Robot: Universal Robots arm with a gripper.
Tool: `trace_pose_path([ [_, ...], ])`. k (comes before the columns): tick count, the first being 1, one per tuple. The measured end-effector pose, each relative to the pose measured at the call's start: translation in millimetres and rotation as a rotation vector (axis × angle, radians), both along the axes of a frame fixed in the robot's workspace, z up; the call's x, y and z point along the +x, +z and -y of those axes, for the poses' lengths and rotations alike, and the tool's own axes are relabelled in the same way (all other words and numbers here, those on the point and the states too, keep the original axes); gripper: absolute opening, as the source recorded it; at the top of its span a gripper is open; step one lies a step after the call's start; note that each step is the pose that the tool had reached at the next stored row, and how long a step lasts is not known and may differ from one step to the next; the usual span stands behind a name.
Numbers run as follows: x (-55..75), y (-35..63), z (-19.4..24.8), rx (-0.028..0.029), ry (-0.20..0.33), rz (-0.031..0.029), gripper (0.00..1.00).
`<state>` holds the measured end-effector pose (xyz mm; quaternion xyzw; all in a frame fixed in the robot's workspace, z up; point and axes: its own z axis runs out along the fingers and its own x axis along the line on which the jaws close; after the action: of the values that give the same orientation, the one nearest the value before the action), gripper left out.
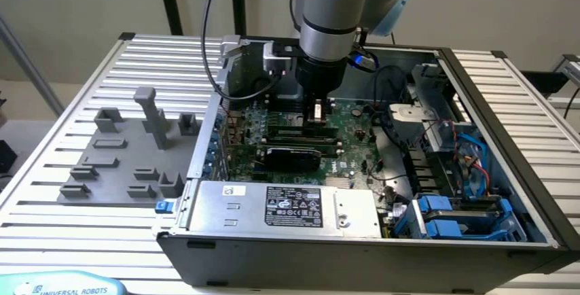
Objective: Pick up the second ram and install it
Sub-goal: 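Insert the second ram into the second slot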
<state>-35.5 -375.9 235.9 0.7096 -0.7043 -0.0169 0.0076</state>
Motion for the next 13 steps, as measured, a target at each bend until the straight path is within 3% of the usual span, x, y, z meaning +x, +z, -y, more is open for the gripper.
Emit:
trace_pose_path([
  [13,1.9,-3.4,2.3,0.0002,-0.004,-0.0053,0.14],
])
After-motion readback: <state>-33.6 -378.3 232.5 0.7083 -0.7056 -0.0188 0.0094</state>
